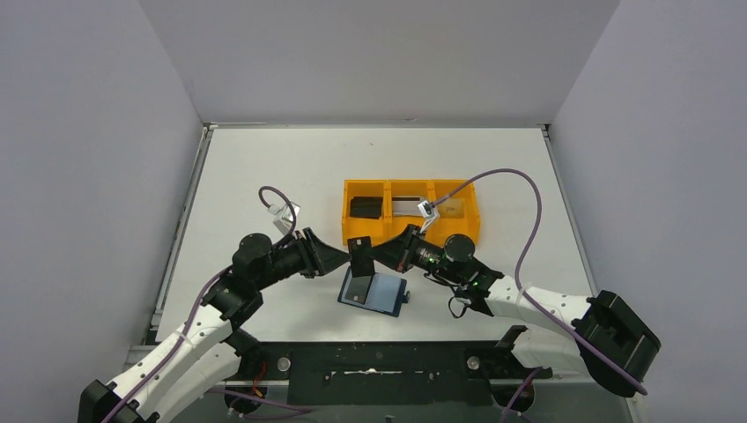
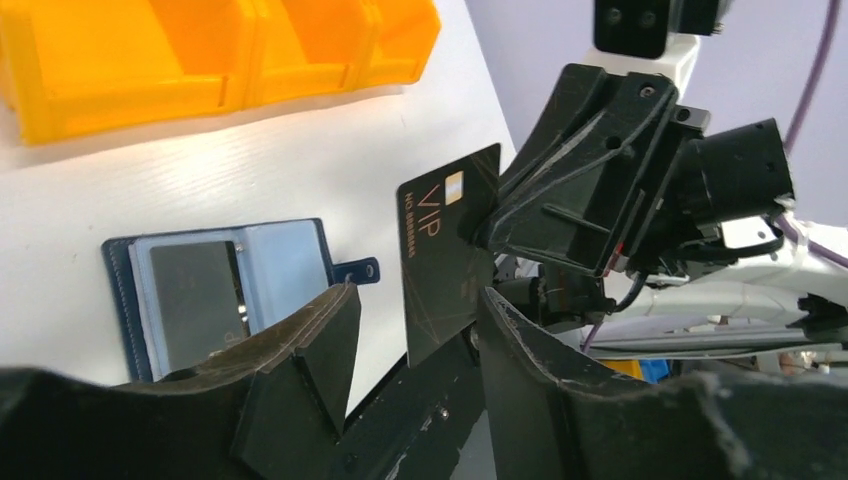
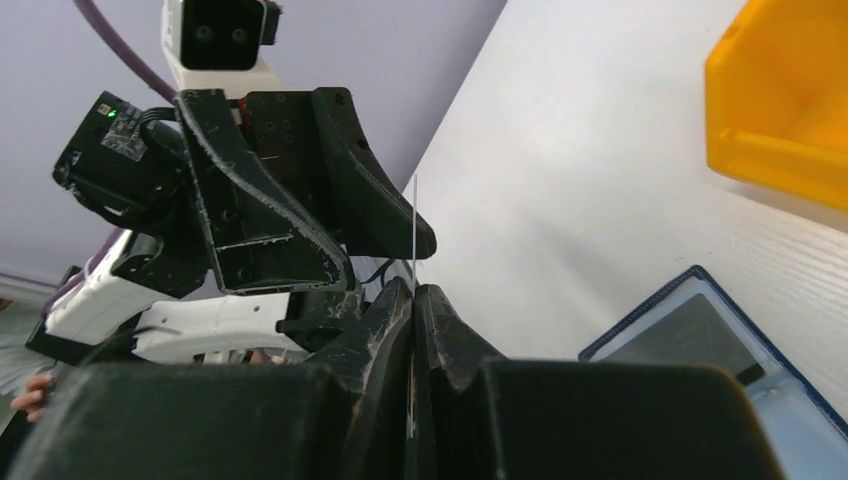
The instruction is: Take the credit cards out of the card holder
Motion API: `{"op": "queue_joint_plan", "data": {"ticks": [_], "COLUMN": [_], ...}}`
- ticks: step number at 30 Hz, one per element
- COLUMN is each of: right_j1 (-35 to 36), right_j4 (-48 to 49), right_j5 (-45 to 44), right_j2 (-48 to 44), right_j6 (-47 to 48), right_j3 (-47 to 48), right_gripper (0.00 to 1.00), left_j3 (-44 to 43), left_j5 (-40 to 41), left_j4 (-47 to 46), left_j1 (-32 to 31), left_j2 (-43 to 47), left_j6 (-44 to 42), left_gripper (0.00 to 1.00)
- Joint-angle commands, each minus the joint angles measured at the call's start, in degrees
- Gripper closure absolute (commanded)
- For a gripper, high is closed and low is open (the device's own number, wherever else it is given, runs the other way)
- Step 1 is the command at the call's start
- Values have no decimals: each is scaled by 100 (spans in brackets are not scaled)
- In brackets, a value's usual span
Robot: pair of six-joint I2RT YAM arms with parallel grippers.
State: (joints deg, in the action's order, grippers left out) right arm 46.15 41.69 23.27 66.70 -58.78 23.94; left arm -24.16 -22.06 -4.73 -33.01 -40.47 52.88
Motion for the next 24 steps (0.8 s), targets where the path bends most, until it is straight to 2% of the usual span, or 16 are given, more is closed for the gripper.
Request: {"op": "queue_joint_plan", "data": {"ticks": [1, 8, 15, 17, 24], "right_j1": [-11, -1, 130, 212, 490], "right_j4": [-401, -1513, -1967, -2252, -2926], "right_j5": [-534, -1102, -1379, -1698, -2612], "right_j2": [-294, -431, -448, -448, -326], "right_j6": [270, 606, 1174, 1443, 2901], "right_j3": [54, 350, 614, 769, 1465], "right_gripper": [100, 100, 100, 100, 100], "left_j3": [-458, -1007, -1656, -1868, -2215], "left_j5": [446, 1330, 2537, 2934, 3653], "left_j4": [733, 1973, 2917, 3174, 3600], "left_j1": [43, 48, 59, 78, 484], "left_j2": [115, 223, 105, 13, -297], "left_j6": [-497, -1385, -2160, -2301, -2793], "left_gripper": [50, 29, 20, 16, 8]}}
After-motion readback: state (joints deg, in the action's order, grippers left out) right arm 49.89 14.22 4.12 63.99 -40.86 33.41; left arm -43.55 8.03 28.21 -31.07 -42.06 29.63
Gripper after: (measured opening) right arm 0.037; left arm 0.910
